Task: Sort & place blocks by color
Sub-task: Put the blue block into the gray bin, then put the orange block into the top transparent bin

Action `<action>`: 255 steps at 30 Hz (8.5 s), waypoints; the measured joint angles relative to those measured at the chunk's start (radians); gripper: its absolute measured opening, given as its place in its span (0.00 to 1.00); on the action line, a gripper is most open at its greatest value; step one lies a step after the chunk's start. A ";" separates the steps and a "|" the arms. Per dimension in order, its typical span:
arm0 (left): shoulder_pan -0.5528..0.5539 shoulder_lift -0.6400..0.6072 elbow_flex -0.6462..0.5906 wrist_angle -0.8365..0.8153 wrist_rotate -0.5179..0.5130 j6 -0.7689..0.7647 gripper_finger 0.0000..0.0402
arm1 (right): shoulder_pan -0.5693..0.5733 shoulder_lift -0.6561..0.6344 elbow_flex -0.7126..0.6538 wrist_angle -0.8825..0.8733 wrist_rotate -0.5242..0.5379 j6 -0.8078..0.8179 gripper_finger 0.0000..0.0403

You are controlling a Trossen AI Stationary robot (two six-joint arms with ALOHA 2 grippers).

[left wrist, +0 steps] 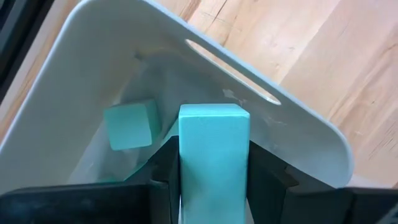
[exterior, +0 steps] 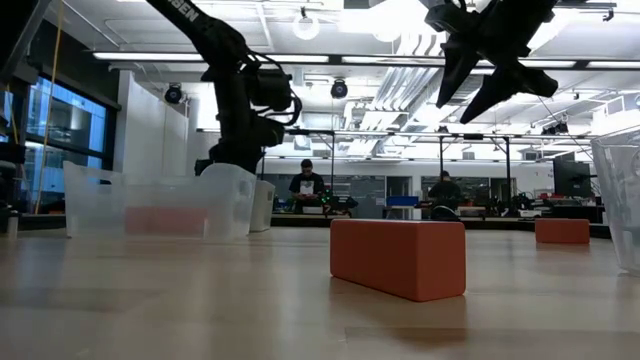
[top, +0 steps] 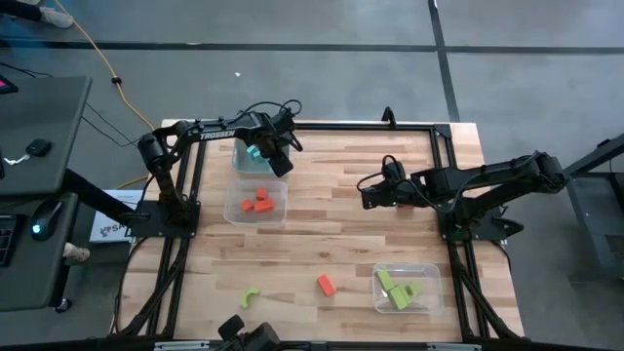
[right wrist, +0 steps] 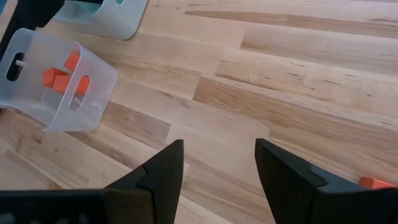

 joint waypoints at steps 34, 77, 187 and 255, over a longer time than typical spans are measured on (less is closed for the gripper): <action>0.015 0.056 0.000 0.010 -0.004 0.100 0.39 | 0.000 0.000 0.000 0.027 -0.015 0.023 0.47; -0.156 0.053 0.615 -0.410 -0.002 0.013 0.42 | -0.273 0.000 0.000 -0.431 -0.349 -1.096 0.56; -0.196 0.054 0.615 -0.401 -0.005 -0.028 0.42 | -0.380 0.478 -0.097 -0.314 -0.431 -1.220 0.09; -0.309 -0.063 0.615 -0.039 0.356 0.065 0.42 | -0.300 0.438 0.884 -0.292 -0.601 -1.246 0.09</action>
